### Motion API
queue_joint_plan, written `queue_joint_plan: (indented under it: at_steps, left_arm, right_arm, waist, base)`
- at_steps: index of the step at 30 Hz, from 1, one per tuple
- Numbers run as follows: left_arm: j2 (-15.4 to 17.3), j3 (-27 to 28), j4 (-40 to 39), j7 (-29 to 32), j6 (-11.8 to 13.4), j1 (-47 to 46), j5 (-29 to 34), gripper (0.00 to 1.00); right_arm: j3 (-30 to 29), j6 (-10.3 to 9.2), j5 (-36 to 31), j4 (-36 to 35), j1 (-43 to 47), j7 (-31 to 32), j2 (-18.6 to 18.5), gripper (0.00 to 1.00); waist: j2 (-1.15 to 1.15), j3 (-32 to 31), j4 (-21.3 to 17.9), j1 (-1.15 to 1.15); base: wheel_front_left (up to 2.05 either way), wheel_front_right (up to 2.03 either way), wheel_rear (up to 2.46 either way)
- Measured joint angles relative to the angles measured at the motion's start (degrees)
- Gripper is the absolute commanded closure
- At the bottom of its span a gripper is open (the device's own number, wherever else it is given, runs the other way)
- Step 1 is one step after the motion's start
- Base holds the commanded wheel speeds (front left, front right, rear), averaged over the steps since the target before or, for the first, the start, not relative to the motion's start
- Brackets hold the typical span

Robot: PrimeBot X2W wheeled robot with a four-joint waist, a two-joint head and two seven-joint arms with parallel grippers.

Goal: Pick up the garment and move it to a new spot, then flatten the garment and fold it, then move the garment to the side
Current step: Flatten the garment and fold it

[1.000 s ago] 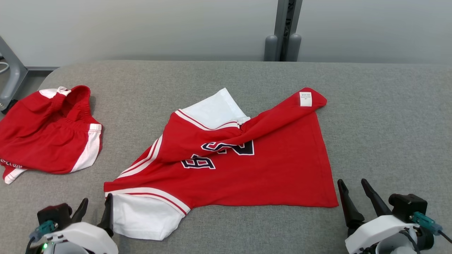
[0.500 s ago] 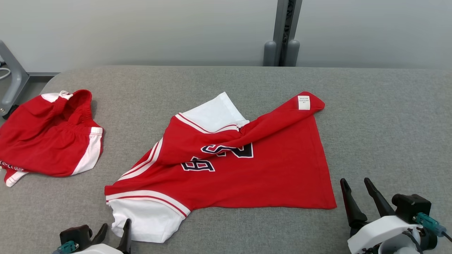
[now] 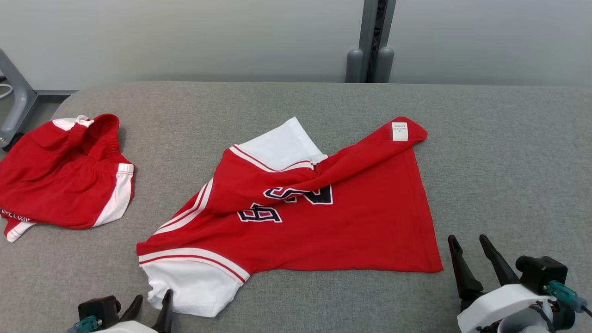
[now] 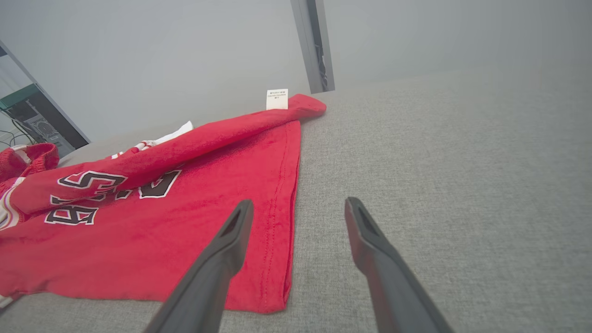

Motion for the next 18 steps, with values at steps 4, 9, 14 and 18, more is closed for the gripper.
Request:
queue_joint_plan:
  at_steps: [4, 9, 14, 18]
  left_arm:
    - [-0.4, -0.5, 1.1, 0.5, -0.7, -1.6, 0.2, 0.03]
    - [-1.0, -0.7, 2.6, 0.4, -1.2, -2.2, -0.2, 0.74]
    - [-1.4, -0.9, 3.5, 0.3, -1.5, -2.4, -0.3, 1.0]
    - [-1.4, -0.7, 1.9, 0.1, -1.6, -2.5, -0.7, 1.0]
  right_arm:
    - [0.0, 0.0, 0.0, 0.1, -0.1, 0.0, 0.2, 0.0]
    - [0.2, 0.0, -0.1, 0.2, -0.7, 0.0, 0.3, 0.0]
    - [0.0, 0.0, -0.1, 0.3, -0.7, 0.0, 0.3, 0.0]
    - [-0.1, 0.0, -0.1, 0.3, -0.6, 0.0, 0.2, 0.0]
  waist:
    - [0.0, 0.5, 0.1, 0.0]
    - [0.0, 0.7, -0.2, 0.0]
    - [0.0, 0.5, -0.3, 0.0]
    - [0.0, 0.2, 0.0, 0.0]
  base:
    - [0.0, 0.0, 0.0]
    - [0.0, 0.0, 0.0]
    - [0.0, 0.0, 0.0]
    - [0.0, 0.0, 0.0]
